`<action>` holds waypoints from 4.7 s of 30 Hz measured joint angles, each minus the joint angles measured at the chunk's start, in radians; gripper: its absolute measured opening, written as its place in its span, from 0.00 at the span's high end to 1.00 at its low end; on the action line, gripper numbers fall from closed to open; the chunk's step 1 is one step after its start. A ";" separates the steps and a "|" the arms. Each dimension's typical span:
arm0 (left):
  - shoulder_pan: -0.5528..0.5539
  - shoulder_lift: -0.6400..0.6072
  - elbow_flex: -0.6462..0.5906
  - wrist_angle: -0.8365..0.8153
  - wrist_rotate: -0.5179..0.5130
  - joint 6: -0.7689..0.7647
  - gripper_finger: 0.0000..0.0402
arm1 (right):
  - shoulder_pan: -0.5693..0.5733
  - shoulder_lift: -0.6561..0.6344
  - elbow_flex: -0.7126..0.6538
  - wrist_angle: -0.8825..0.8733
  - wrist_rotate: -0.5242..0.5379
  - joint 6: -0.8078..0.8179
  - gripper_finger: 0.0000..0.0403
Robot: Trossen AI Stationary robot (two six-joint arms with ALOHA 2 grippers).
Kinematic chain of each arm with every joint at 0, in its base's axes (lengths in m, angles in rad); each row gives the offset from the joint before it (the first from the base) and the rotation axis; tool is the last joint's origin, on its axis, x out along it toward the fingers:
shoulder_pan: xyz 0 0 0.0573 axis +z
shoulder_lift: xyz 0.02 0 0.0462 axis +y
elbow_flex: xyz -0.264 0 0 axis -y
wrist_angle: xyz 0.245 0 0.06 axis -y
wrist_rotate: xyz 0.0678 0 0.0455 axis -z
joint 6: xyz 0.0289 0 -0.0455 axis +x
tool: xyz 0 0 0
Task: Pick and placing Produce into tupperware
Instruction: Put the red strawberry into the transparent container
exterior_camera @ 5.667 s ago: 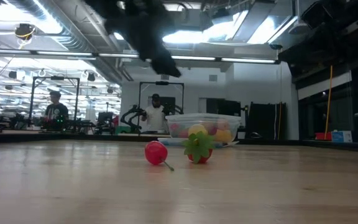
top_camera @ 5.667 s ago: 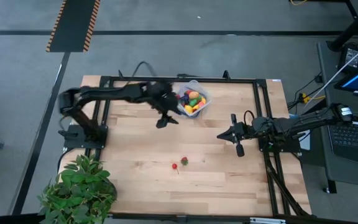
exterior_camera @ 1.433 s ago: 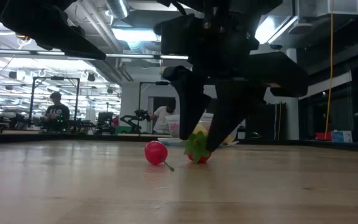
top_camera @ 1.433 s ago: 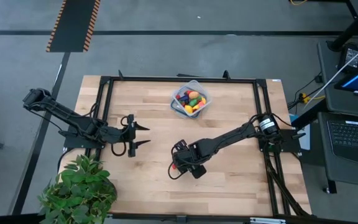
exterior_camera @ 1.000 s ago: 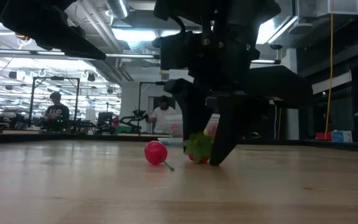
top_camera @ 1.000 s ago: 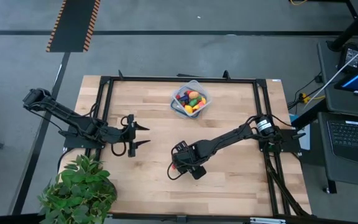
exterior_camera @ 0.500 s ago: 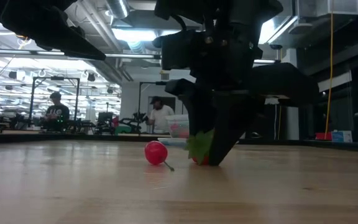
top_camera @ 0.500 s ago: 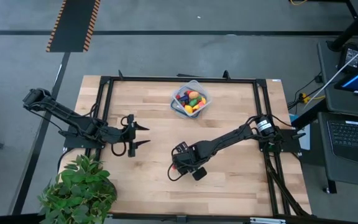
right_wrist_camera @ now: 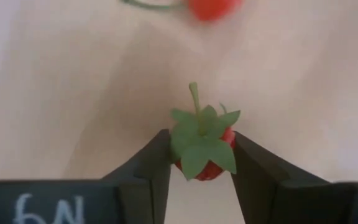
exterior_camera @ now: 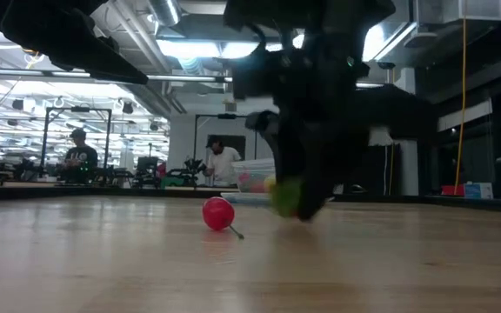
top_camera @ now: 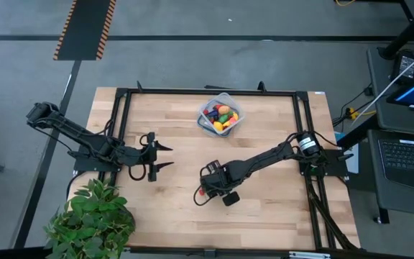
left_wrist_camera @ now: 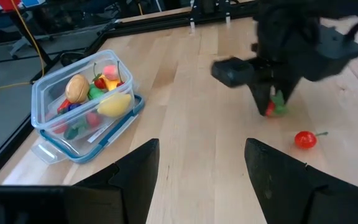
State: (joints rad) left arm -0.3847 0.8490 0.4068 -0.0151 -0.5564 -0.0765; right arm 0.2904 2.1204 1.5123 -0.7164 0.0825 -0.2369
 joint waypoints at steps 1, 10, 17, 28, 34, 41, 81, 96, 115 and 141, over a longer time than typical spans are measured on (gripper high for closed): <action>0.000 0.000 0.000 0.000 0.000 0.000 0.43 | -0.004 -0.010 -0.001 -0.007 0.003 0.015 0.66; 0.000 0.000 0.000 0.000 0.000 0.000 0.43 | -0.046 -0.136 0.002 -0.052 -0.001 0.102 0.66; 0.000 0.000 0.000 -0.003 0.000 0.000 0.43 | -0.067 -0.245 0.004 -0.096 -0.001 0.129 0.66; 0.000 0.000 0.000 -0.011 -0.002 0.008 0.43 | -0.090 -0.439 0.004 -0.211 0.057 0.207 0.66; 0.000 0.000 0.000 -0.020 -0.003 0.008 0.43 | -0.090 -0.497 0.004 -0.256 0.108 0.230 0.66; 0.000 0.000 0.000 -0.027 -0.004 0.009 0.43 | -0.105 -0.604 -0.144 -0.198 0.122 0.275 0.66; 0.000 0.000 0.000 -0.029 -0.008 0.004 0.43 | -0.112 -1.583 -1.321 0.914 0.079 0.224 0.66; 0.000 0.000 0.000 -0.029 -0.008 0.004 0.43 | -0.112 -1.619 -1.322 0.868 0.317 0.254 0.66; 0.000 0.000 0.000 -0.029 -0.007 0.001 0.43 | -0.113 -1.410 -1.298 0.884 0.462 0.285 0.66; 0.000 0.000 0.000 -0.029 -0.007 0.001 0.43 | -0.527 -0.823 -0.767 0.573 -0.169 -0.043 0.66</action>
State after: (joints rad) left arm -0.3846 0.8490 0.4068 -0.0438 -0.5632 -0.0757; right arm -0.2363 1.2978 0.7448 -0.1437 -0.0864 -0.2795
